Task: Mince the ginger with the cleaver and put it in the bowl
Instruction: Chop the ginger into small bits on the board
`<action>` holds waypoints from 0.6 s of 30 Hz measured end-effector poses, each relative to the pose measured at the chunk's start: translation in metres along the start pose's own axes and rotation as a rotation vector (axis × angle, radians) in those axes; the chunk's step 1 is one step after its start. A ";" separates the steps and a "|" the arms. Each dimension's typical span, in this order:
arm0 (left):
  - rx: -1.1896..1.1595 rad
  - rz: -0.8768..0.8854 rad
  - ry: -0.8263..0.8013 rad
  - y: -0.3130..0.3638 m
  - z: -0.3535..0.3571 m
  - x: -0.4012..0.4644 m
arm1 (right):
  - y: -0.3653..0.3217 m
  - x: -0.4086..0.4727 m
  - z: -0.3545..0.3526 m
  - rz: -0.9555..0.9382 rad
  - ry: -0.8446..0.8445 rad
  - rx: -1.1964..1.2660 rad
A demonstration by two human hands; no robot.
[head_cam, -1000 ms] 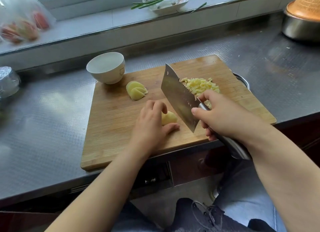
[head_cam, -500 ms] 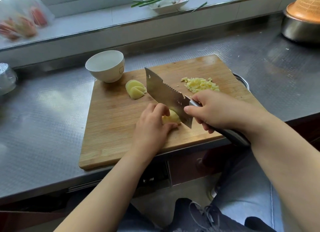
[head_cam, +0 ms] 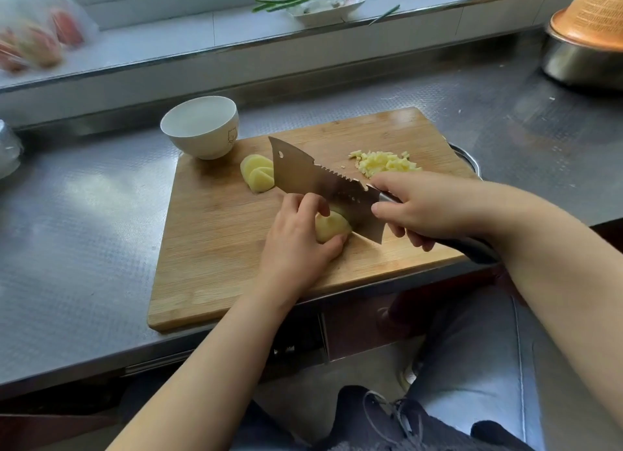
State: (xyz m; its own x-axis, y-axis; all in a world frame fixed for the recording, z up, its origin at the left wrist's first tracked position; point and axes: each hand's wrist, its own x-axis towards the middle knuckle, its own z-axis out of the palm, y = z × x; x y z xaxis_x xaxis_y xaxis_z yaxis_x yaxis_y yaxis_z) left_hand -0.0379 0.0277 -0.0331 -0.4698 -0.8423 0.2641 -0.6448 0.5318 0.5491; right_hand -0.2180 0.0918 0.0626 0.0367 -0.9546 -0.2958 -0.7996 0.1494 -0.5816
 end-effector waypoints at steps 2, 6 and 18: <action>0.017 0.033 0.007 0.000 0.001 0.000 | 0.000 0.003 -0.003 0.026 -0.038 0.013; 0.068 0.113 0.012 -0.003 0.002 -0.001 | -0.003 0.007 -0.004 0.052 -0.047 -0.027; 0.133 0.263 0.083 -0.004 0.006 0.007 | -0.005 0.009 0.011 0.085 0.060 -0.090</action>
State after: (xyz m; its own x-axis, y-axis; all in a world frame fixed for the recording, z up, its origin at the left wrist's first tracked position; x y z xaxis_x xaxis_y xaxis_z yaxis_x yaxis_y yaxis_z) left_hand -0.0420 0.0208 -0.0380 -0.5835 -0.6758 0.4504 -0.5837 0.7346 0.3460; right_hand -0.2076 0.0855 0.0547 -0.0666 -0.9536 -0.2936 -0.8488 0.2089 -0.4857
